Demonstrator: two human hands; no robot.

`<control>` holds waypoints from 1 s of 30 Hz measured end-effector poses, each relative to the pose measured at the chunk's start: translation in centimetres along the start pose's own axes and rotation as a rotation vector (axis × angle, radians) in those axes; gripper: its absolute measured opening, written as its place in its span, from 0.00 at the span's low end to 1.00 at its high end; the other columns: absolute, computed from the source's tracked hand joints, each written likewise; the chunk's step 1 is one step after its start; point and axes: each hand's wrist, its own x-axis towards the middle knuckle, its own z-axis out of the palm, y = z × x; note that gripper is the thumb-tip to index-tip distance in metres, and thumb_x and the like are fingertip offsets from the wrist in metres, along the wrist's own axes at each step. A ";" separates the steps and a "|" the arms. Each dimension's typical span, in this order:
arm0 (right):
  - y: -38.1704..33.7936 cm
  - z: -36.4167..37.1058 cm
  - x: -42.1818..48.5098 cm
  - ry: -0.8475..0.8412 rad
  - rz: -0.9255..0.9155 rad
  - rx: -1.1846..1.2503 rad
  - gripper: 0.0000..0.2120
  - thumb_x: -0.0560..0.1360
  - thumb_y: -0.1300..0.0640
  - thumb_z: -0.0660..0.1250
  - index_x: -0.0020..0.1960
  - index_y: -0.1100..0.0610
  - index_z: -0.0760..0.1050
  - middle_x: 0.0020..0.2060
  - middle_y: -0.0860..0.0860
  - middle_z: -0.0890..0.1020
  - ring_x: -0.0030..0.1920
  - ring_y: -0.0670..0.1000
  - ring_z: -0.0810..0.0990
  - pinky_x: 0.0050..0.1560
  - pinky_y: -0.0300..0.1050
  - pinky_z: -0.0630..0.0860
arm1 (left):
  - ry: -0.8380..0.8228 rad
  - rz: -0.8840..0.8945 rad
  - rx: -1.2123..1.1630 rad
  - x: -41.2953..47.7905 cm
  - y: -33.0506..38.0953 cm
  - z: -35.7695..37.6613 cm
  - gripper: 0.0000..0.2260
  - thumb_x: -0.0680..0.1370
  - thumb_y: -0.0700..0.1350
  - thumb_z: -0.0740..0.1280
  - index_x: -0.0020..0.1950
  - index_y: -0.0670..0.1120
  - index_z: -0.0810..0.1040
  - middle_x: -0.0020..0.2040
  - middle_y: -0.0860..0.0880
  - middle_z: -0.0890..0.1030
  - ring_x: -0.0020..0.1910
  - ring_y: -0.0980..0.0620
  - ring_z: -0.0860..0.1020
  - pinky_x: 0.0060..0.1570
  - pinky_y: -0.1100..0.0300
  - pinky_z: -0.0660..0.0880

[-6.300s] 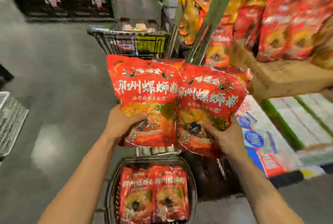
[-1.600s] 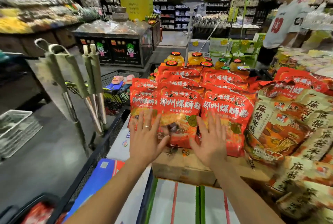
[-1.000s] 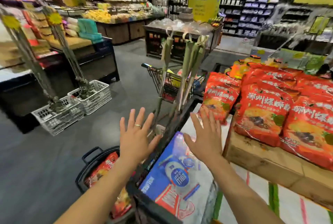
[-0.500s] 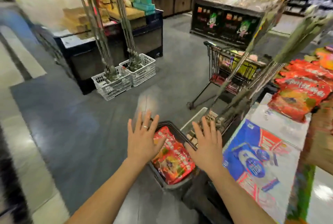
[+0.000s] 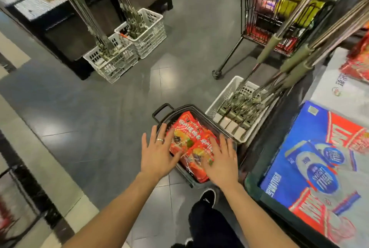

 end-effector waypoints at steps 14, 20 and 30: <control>5.5 16.6 9.2 0.032 0.544 0.272 0.34 0.73 0.37 0.61 0.75 0.49 0.63 0.74 0.61 0.67 0.73 0.67 0.66 0.64 0.66 0.72 | -0.328 0.224 0.034 17.2 -2.7 16.5 0.38 0.75 0.67 0.53 0.82 0.52 0.53 0.82 0.46 0.52 0.81 0.41 0.49 0.76 0.39 0.50; 9.7 30.3 13.5 -0.048 0.865 0.437 0.45 0.70 0.43 0.72 0.80 0.55 0.55 0.78 0.58 0.61 0.77 0.60 0.58 0.74 0.59 0.62 | -0.537 0.183 -0.065 24.5 -8.1 28.7 0.38 0.77 0.66 0.63 0.82 0.50 0.55 0.82 0.45 0.53 0.78 0.39 0.59 0.70 0.42 0.67; 10.9 39.2 15.2 0.250 1.444 0.748 0.42 0.66 0.37 0.76 0.72 0.51 0.64 0.62 0.54 0.78 0.62 0.61 0.77 0.63 0.56 0.72 | -0.557 -0.332 -0.466 27.9 -11.9 41.1 0.57 0.64 0.64 0.78 0.81 0.53 0.45 0.67 0.41 0.77 0.65 0.39 0.76 0.63 0.45 0.74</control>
